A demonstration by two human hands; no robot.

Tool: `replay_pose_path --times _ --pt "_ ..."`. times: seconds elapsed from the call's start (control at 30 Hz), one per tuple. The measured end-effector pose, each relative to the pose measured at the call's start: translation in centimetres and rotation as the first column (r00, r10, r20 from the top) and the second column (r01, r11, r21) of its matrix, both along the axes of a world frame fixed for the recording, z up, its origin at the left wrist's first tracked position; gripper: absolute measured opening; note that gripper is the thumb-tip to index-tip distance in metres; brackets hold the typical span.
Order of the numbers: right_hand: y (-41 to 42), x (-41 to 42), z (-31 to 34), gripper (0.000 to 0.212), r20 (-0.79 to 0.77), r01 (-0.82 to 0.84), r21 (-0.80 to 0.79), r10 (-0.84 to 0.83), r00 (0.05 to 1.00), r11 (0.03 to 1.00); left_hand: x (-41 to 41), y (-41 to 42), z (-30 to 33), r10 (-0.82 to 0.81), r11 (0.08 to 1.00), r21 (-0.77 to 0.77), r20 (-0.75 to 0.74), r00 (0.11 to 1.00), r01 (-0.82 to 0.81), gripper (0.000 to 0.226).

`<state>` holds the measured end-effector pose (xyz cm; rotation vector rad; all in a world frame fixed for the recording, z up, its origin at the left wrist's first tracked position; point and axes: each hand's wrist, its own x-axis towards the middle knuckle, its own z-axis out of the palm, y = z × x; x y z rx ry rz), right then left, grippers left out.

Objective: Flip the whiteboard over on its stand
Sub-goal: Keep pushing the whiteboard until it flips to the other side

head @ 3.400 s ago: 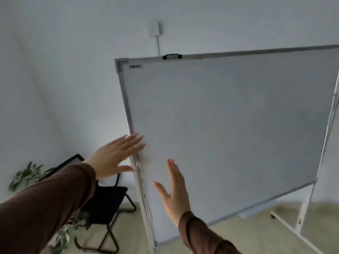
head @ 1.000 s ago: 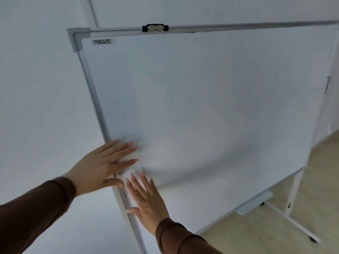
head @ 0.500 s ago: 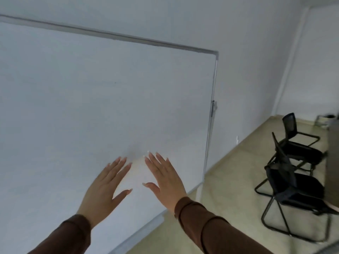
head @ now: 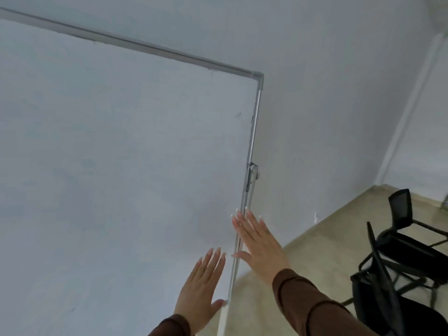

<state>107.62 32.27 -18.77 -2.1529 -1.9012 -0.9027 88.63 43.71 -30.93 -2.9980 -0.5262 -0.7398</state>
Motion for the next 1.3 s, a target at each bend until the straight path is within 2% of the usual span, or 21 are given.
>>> replay_pose_path --times 0.1,0.17,0.23,0.3,0.37,0.47,0.53,0.63,0.7,0.77,0.97,1.3 --pt "1.8 6.4 0.7 0.105 0.149 -0.039 -0.048 0.046 0.988 0.998 7.3 -0.4 -0.7 0.101 0.995 -0.028 0.025 0.995 -0.1 0.114" --pt "3.2 9.6 1.7 0.106 0.197 -0.099 -0.085 0.114 0.974 0.991 10.7 -1.0 -0.5 0.153 0.983 -0.104 -0.017 0.988 -0.154 0.111" --pt "5.0 13.2 2.4 0.102 0.274 -0.172 -0.123 0.2 0.941 0.977 14.4 -1.2 -0.7 0.254 0.963 -0.115 0.087 0.963 -0.243 0.11" --pt "6.7 15.4 3.8 0.098 0.38 -0.233 -0.159 0.278 0.882 0.959 16.9 -1.2 -1.5 0.363 0.924 -0.186 0.151 0.919 -0.335 0.105" --pt "8.3 17.8 4.7 0.093 0.516 -0.309 -0.188 0.361 0.777 0.932 19.7 -1.2 -2.3 0.486 0.869 -0.23 0.234 0.842 -0.438 0.097" --pt "11.2 20.0 7.2 0.089 0.673 -0.439 -0.227 0.466 0.575 0.87 23.6 -0.9 -2.0 0.657 0.749 -0.399 0.346 0.67 -0.529 0.087" --pt "12.5 20.2 8.3 0.089 0.722 -0.521 -0.244 0.512 0.465 0.818 25.9 -0.9 -1.7 0.778 0.625 -0.569 0.399 0.484 -0.535 0.087" --pt "13.6 20.1 9.9 0.091 0.751 -0.591 -0.288 0.56 0.348 0.753 28.9 -0.9 -0.3 0.889 0.456 -0.781 0.422 0.178 -0.426 0.093" --pt "14.2 19.4 10.9 0.093 0.764 -0.598 -0.316 0.571 0.299 0.737 30.1 -0.3 0.3 0.91 0.411 -0.843 0.4 0.109 -0.346 0.097" --pt "14.8 19.7 11.3 0.095 0.785 -0.619 -0.332 0.572 0.237 0.712 31.1 -0.2 0.4 0.91 0.403 -0.853 0.413 0.041 -0.332 0.099" --pt "17.1 20.4 12.0 0.095 0.803 -0.626 -0.356 0.57 0.174 0.694 31.7 1.2 0.7 0.907 0.4 -0.872 0.42 -0.012 -0.28 0.099" --pt "21.0 21.3 11.8 0.088 0.83 -0.615 -0.355 0.54 0.138 0.704 32.5 4.9 0.0 0.912 0.385 -0.869 0.409 -0.015 -0.312 0.098"
